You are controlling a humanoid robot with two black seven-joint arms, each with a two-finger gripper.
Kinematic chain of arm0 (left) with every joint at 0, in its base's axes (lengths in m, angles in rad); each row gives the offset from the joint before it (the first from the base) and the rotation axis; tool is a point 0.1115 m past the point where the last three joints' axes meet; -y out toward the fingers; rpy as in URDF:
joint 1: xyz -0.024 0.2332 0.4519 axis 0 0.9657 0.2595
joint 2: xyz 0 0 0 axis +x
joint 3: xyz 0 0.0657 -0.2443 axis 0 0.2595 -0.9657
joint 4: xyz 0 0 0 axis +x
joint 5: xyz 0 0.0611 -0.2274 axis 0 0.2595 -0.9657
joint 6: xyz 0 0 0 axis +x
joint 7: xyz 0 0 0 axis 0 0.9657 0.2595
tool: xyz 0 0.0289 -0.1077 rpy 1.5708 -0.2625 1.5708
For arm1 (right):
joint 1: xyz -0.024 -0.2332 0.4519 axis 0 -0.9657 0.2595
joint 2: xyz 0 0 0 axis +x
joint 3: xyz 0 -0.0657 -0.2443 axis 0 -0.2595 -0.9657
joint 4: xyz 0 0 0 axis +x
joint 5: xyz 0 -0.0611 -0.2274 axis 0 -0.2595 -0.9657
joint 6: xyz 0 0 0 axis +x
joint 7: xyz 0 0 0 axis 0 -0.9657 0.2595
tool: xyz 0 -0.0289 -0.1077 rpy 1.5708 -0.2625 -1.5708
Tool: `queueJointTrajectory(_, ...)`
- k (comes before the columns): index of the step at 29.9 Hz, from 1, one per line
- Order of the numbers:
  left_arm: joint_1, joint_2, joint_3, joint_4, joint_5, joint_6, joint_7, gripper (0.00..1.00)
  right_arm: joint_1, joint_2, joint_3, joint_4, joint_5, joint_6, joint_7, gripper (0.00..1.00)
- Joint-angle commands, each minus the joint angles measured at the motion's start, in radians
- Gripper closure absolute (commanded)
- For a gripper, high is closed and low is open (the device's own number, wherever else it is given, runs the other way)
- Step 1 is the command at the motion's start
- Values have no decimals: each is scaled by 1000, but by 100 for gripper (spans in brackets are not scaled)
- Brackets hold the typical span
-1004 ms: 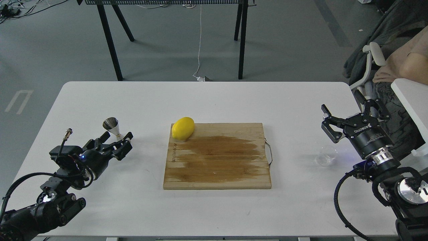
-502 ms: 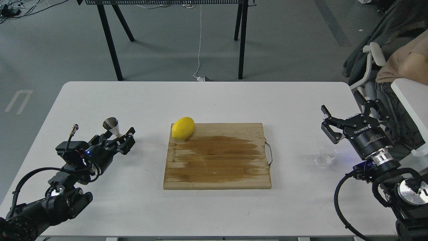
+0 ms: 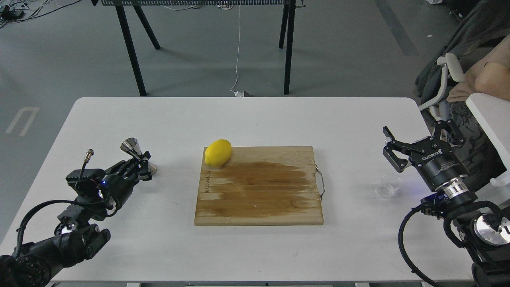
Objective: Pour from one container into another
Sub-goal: 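Close the left gripper around the metal jigger, then lift the jigger with the left gripper and carry it onto the board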
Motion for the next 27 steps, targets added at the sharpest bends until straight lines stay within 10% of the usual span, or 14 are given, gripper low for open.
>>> queueJointTrajectory(1, 0, 0, -1, 0, -24, 0, 0, 95, 0, 0, 0, -1, 0, 0, 0, 1)
queueJointTrajectory(21, -258, -81, 8, -291, -26, 0, 0, 88, 15, -3, 6, -9, -2, 0, 0, 1)
queueJointTrajectory(27, -270, -172, 200, -382, 12, 0, 0, 88, 15, -5, 3, -37, -2, 0, 0, 1)
